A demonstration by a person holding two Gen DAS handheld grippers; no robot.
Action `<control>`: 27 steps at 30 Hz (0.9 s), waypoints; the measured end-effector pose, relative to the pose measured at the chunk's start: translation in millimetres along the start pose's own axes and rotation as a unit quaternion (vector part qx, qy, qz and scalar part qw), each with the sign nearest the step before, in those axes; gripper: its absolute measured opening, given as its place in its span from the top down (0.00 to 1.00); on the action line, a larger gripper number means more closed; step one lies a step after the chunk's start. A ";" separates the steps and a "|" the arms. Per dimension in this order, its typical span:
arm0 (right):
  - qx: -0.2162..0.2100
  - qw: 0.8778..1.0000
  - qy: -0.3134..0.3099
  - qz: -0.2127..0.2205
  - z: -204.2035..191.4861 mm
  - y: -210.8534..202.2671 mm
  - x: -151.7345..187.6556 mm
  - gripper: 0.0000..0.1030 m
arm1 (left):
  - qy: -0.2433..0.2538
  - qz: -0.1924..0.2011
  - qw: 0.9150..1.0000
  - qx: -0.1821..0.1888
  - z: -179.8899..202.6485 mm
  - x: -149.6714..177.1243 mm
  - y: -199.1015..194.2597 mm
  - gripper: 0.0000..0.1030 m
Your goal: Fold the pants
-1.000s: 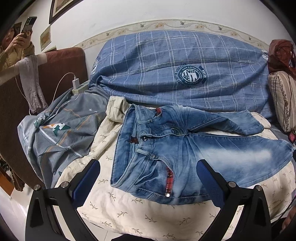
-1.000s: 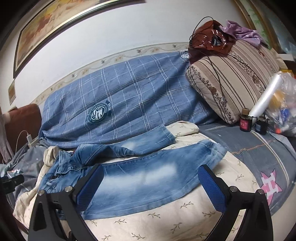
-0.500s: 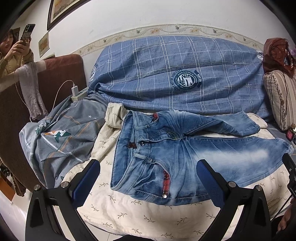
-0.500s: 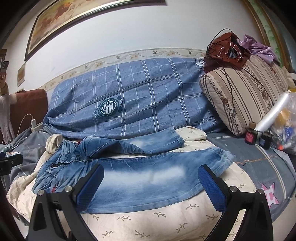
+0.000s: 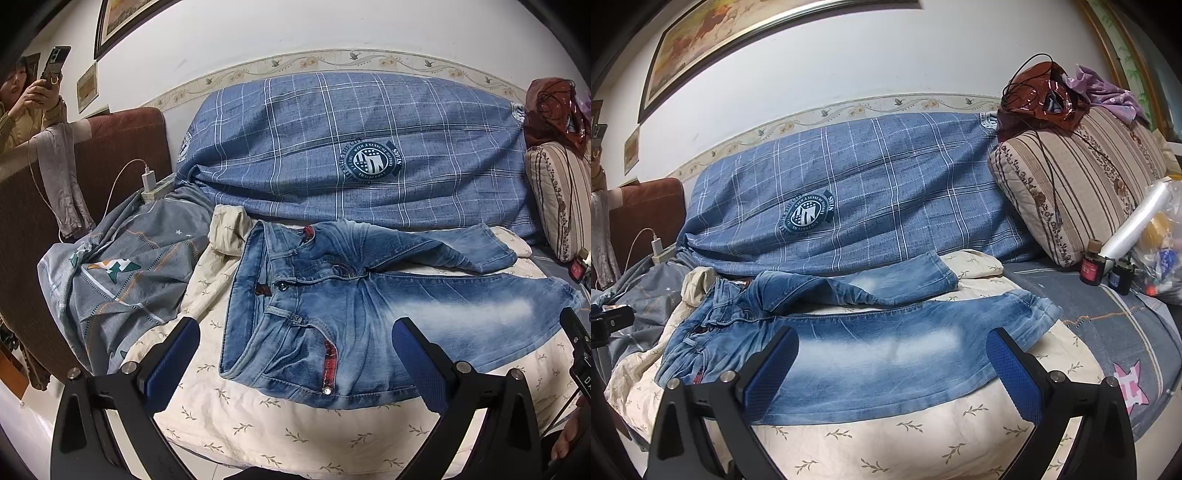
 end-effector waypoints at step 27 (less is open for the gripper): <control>0.014 1.000 -0.008 -0.016 4.1 16.8 -2.9 0.00 | -0.007 -0.004 1.000 -0.001 -13.9 -17.7 18.2 0.00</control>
Point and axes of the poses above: each gripper's, at about its wrist camera, not at the fingertips, and y roughly the way its jaws point, z to its right, x to its underside, the point moved 10 cm from there along y, roughly the way its jaws point, and after that the axes turned 15 degrees about y, right-handed, at the moved point
